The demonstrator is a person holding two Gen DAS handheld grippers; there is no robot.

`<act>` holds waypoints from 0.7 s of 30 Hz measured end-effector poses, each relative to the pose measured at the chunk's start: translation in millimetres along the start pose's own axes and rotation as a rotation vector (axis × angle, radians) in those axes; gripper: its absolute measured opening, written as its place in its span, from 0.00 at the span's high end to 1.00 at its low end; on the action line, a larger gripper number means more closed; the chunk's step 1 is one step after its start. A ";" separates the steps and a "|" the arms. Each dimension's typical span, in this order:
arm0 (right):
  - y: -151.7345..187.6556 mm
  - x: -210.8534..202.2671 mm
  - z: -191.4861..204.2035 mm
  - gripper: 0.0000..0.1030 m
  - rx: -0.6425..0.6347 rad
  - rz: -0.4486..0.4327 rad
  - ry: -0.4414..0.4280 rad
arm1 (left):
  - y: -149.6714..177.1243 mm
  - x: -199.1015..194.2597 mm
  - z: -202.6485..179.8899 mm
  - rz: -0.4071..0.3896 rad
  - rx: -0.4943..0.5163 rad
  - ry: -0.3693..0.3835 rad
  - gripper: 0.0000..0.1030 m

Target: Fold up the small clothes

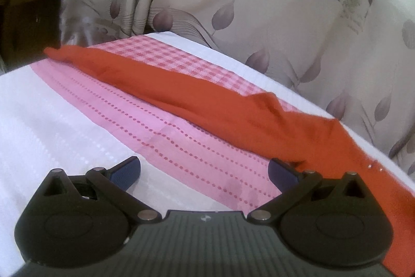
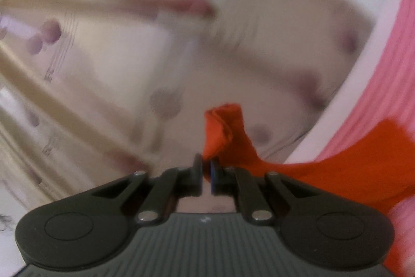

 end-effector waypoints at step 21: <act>237.6 134.7 -53.2 0.95 -0.044 0.362 0.132 | -3.7 0.2 9.6 0.004 -0.084 0.052 0.00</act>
Point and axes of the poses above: each gripper's, at about its wrist camera, not at the fingertips, and x roughly the way its jaws point, z to its left, y to its underside, the point moved 9 cm from there along x, roughly the way its jaws point, and after that the axes turned 14 degrees about -y, right-handed, at the moved point
